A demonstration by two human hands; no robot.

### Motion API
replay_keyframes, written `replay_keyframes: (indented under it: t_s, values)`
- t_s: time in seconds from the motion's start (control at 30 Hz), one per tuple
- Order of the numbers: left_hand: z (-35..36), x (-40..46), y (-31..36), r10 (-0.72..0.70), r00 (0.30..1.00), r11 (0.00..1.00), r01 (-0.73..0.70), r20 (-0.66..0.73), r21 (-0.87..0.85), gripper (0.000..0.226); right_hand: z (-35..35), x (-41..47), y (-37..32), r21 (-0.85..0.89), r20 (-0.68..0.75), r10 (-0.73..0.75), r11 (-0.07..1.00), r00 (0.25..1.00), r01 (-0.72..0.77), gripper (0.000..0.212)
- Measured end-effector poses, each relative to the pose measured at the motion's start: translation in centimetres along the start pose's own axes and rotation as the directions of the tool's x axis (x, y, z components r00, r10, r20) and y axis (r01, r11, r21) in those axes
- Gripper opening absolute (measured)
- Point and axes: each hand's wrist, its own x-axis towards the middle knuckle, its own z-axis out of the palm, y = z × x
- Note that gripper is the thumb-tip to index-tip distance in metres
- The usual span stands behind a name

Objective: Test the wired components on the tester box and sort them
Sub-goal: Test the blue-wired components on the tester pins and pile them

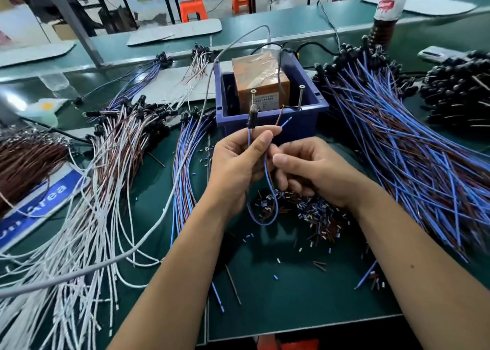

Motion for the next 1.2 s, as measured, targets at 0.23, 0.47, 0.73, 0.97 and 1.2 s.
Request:
replay_keyframes:
  t_s: [0.23, 0.47, 0.73, 0.97, 1.2]
  values:
    - [-0.58, -0.12, 0.46, -0.115, 0.992, 0.993, 0.113, 0.057, 0.033, 0.012, -0.50, 0.69, 0.17, 0.162, -0.270, -0.023, 0.984, 0.963, 0.069, 0.038]
    - [-0.67, -0.19, 0.31, -0.173, 0.985, 0.975, 0.168, 0.023, 0.148, 0.016, -0.61, 0.39, -0.01, 0.063, -0.402, -0.113, 0.987, 0.908, 0.151, 0.012]
    - [-0.47, 0.00, 0.05, -0.149, 0.989, 0.956, 0.141, 0.011, 0.256, 0.010, -0.67, 0.30, -0.14, 0.023, -0.420, -0.140, 0.986, 0.896, 0.165, 0.013]
    - [-0.55, 0.14, 0.01, -0.110, 0.992, 0.974, 0.095, 0.066, 0.205, 0.011, -0.42, 0.18, -0.26, -0.033, -0.446, -0.177, 0.983, 0.878, 0.181, 0.015]
    - [-0.52, 0.22, 0.05, -0.088, 0.994, 0.978, 0.073, 0.070, 0.196, 0.012, -0.07, 0.15, -0.02, -0.055, -0.472, -0.210, 0.976, 0.856, 0.209, 0.016]
